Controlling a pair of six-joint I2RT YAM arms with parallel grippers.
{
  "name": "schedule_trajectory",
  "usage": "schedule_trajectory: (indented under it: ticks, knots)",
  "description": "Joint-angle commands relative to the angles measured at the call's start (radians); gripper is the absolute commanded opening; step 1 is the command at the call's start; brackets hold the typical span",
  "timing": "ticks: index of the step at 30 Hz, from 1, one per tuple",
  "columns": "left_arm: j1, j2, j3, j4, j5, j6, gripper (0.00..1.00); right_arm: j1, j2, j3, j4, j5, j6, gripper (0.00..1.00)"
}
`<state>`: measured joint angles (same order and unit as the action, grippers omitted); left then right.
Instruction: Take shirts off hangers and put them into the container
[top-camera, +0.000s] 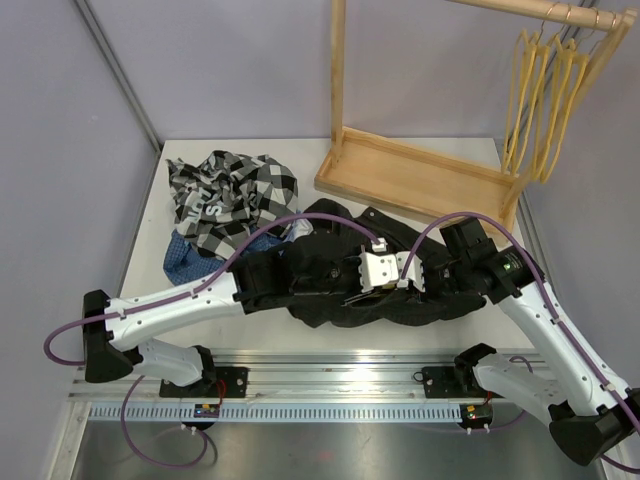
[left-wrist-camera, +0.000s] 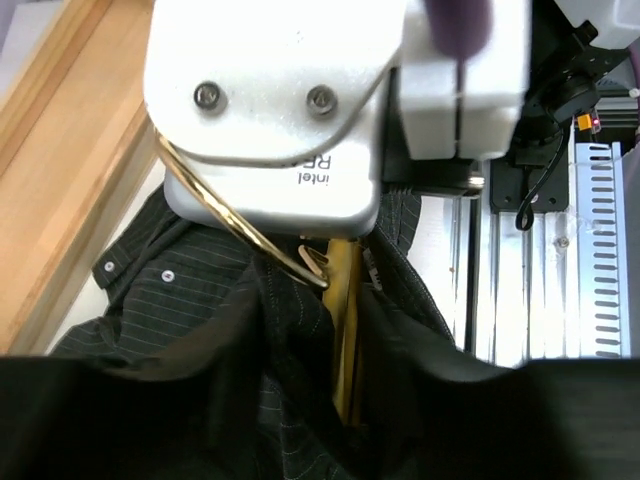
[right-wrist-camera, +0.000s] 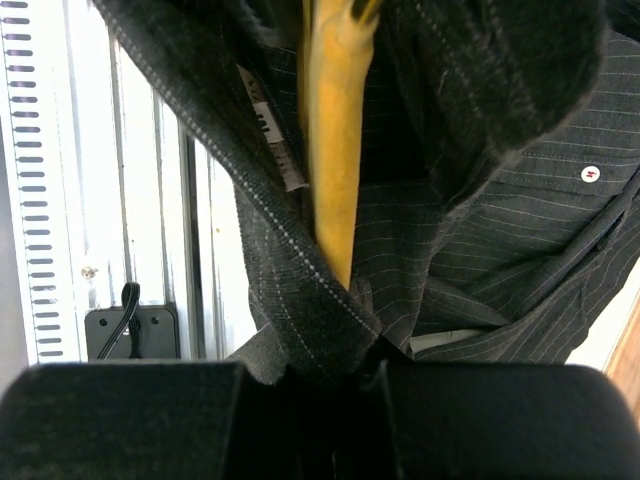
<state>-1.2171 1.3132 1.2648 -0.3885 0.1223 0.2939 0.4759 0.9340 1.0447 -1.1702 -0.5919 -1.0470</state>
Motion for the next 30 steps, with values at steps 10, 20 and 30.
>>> schedule_trajectory:
  ticks: [10, 20, 30]
  knots:
    - [-0.002, 0.023, -0.044, 0.092, 0.057, 0.004, 0.46, 0.013, -0.02, 0.025, 0.032, -0.063, 0.001, 0.0]
    - [0.002, 0.034, -0.045, 0.094, 0.089, -0.001, 0.18, 0.013, -0.023, 0.017, 0.026, -0.078, -0.002, 0.0]
    - [0.008, 0.038, -0.047, 0.097, 0.135, -0.052, 0.22, 0.015, -0.02, 0.008, 0.004, -0.082, -0.024, 0.0]
